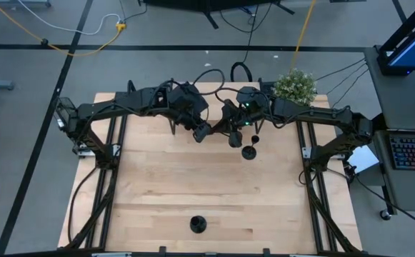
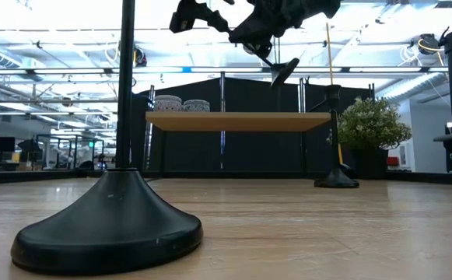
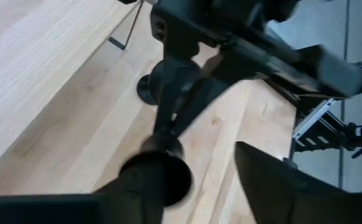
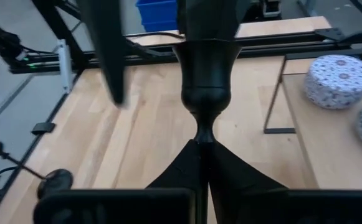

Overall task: Pick & Place candle stick holders
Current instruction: Put the left candle holder on the shelf

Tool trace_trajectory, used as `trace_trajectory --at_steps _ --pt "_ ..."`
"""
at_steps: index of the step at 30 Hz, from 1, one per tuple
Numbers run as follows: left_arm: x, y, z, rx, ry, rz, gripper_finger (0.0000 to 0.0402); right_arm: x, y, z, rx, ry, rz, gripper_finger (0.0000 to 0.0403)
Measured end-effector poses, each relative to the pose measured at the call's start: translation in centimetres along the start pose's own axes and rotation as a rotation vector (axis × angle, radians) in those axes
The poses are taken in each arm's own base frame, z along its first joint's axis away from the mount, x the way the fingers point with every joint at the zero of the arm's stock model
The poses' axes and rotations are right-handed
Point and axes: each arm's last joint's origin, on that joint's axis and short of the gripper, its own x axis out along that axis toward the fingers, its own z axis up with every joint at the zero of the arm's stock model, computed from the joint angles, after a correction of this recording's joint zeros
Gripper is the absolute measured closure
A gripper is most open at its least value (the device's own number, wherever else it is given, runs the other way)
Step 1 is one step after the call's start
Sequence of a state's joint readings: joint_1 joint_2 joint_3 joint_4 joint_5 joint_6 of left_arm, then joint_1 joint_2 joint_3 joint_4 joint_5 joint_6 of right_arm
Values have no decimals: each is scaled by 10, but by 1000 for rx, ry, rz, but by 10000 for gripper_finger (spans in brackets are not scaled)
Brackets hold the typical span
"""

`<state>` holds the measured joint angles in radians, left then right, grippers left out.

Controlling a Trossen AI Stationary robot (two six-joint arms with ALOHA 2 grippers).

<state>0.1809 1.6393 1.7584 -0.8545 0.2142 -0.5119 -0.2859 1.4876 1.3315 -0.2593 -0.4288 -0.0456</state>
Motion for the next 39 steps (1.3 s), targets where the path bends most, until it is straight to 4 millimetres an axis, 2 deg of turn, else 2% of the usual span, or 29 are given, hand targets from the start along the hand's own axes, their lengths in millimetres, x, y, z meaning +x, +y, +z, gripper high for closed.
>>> trace_trajectory --at_steps 6,8,12,17,20,24,32,39 --pt "-20 4 6 -11 -41 -55 142 -2 -5 0 7 -1 -29 396" --pt "-35 6 8 -14 -78 -59 129 -3 -7 0 12 -4 -36 396" --pt "-63 9 8 -3 -161 -7 119 -16 -17 6 0 -57 -116 396" --pt "-85 9 2 48 -249 158 124 -49 -38 24 -31 -228 -276 396" --pt "-86 8 -1 77 -257 207 126 -69 -54 31 -33 -324 -375 396" --pt "-84 7 -6 98 -223 263 123 -82 -76 26 -24 -428 -457 396" --pt "-59 12 -22 86 -121 297 121 -90 -108 -18 6 -569 -654 396" --pt "-45 21 -33 25 -71 321 121 -96 -113 -49 -8 -618 -756 396"
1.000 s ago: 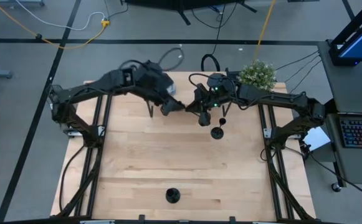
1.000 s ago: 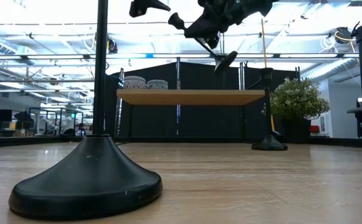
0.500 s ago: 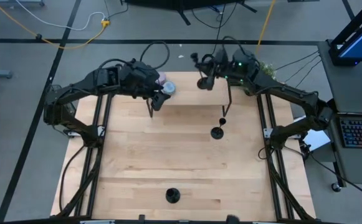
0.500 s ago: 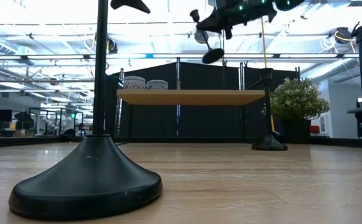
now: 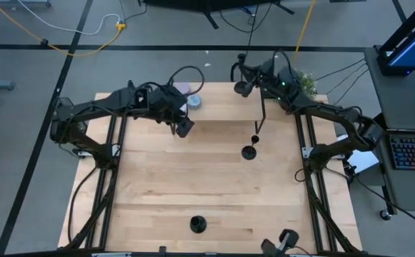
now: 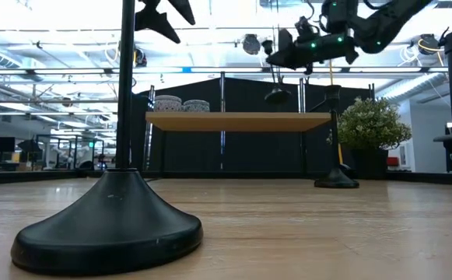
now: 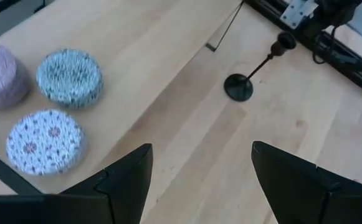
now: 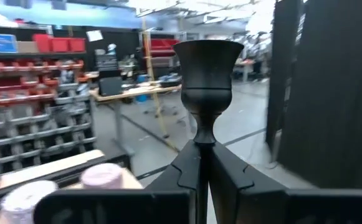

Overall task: Pick & Place candle stick holders
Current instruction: Put the left candle holder on the shelf

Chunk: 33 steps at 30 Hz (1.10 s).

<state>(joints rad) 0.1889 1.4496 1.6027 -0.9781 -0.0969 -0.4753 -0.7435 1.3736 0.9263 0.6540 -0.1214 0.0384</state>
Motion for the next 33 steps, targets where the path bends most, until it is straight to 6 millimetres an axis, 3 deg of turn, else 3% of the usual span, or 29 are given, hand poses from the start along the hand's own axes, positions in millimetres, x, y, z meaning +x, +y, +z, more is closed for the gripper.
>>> trace_trajectory --at_steps 9,14,24,33 --pt "-25 15 -16 -56 -215 73 121 -30 -8 -10 -54 -42 -124 396" --pt "-37 29 -40 -63 -345 30 121 -35 -7 -19 -30 -63 -124 396" --pt "-55 57 -100 -86 -573 -116 121 -34 -9 -25 -34 -59 -155 396" --pt "-85 76 -134 -81 -693 -206 121 -24 -12 -40 -55 -74 -209 396"
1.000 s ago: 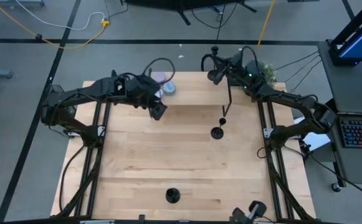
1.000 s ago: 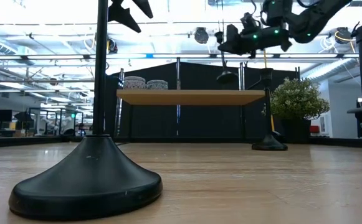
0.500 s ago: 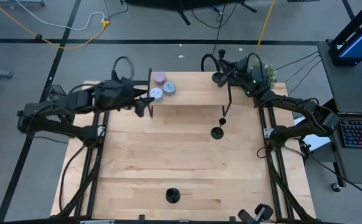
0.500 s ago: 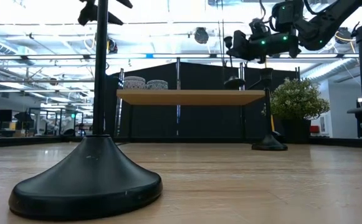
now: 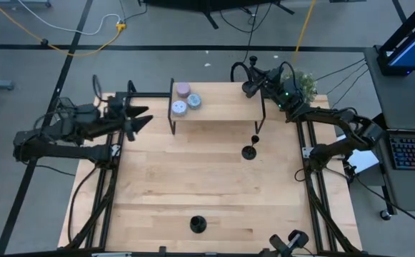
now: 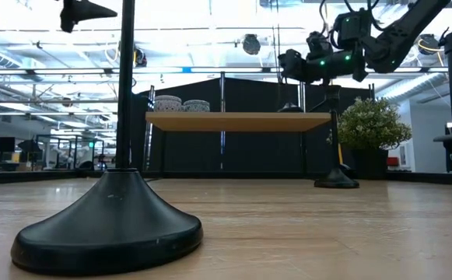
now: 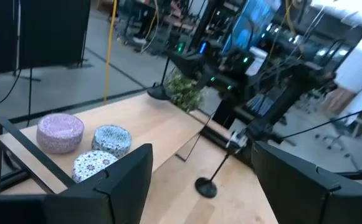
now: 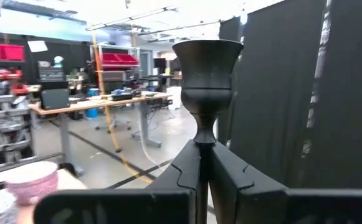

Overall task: Pick & Place candle stick holders
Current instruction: Put the left candle holder on the shelf

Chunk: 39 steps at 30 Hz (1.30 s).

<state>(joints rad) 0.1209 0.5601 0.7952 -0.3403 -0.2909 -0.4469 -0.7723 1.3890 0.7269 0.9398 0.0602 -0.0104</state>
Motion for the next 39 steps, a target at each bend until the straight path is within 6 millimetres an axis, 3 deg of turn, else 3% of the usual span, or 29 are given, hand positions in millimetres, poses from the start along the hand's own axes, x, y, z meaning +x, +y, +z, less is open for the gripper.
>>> trace_trajectory --at_steps 6,18,33,39 --pt "-12 2 0 22 -21 -30 121 4 0 -9 -16 13 -22 396" --pt "-11 3 -3 22 8 -18 121 10 0 -24 -28 40 -44 388" --pt "-11 3 -4 26 30 -34 121 10 0 -27 -7 66 -43 298" --pt "-11 3 -5 32 38 -31 121 4 0 -14 -34 62 -39 246"
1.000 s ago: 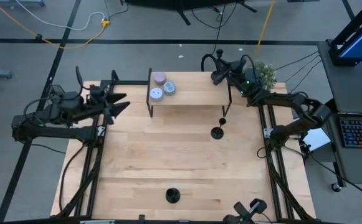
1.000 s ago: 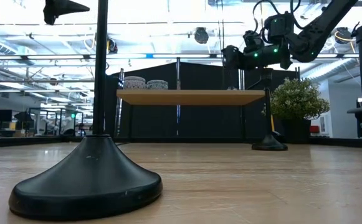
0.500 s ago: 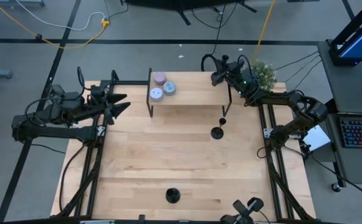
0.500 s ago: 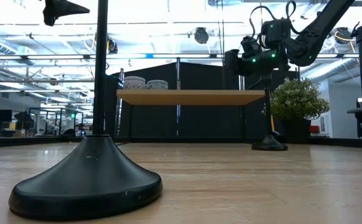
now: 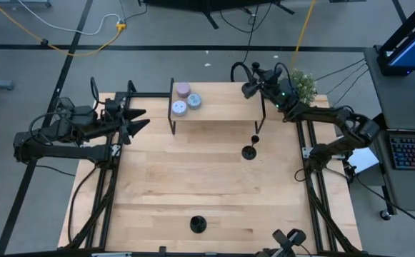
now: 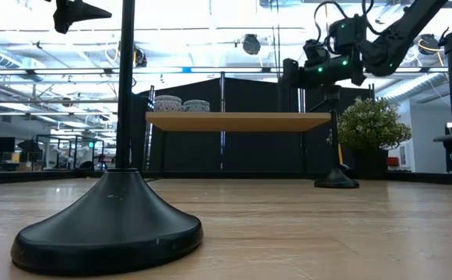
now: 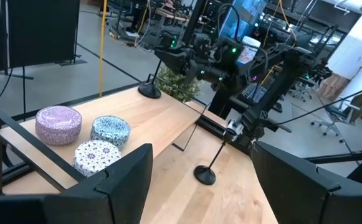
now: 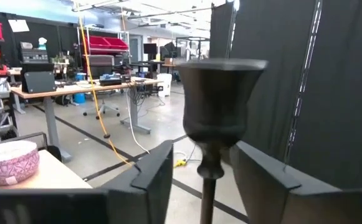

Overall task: Pick & Place candle stick holders
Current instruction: Put the left candle holder on the shelf, then put the top candle holder on the shelf

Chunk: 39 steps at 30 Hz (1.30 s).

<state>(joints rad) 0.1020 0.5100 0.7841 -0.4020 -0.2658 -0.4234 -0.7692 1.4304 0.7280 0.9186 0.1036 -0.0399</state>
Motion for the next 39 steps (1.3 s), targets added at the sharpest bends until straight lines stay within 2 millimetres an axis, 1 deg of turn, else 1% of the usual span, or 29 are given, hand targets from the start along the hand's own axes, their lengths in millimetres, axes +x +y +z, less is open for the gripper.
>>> trace_trajectory --at_steps 3,7,11,15,19,22,28,33,37,39 --pt "0 0 0 7 3 -4 121 -6 -1 9 -4 14 1 217" --pt "0 0 0 22 5 -10 121 -18 -2 15 -11 113 4 182" --pt "0 -1 0 29 15 -33 121 -33 -4 22 -21 218 10 166" --pt "0 -1 -2 32 37 -46 121 -53 -2 31 -30 299 33 168" --pt "0 -1 -3 34 44 -45 121 -74 4 46 -32 313 81 177" --pt "0 -1 -3 33 48 -54 121 -92 11 56 -13 314 179 182" --pt "0 -2 -3 27 66 -99 121 -123 24 70 110 337 430 188" --pt "0 -2 -3 27 67 -99 121 -137 41 77 214 344 597 196" --pt "0 -2 -4 30 79 -94 121 -142 57 84 229 353 700 201" --pt "0 -1 -6 27 92 -88 121 -144 63 90 227 394 734 202"
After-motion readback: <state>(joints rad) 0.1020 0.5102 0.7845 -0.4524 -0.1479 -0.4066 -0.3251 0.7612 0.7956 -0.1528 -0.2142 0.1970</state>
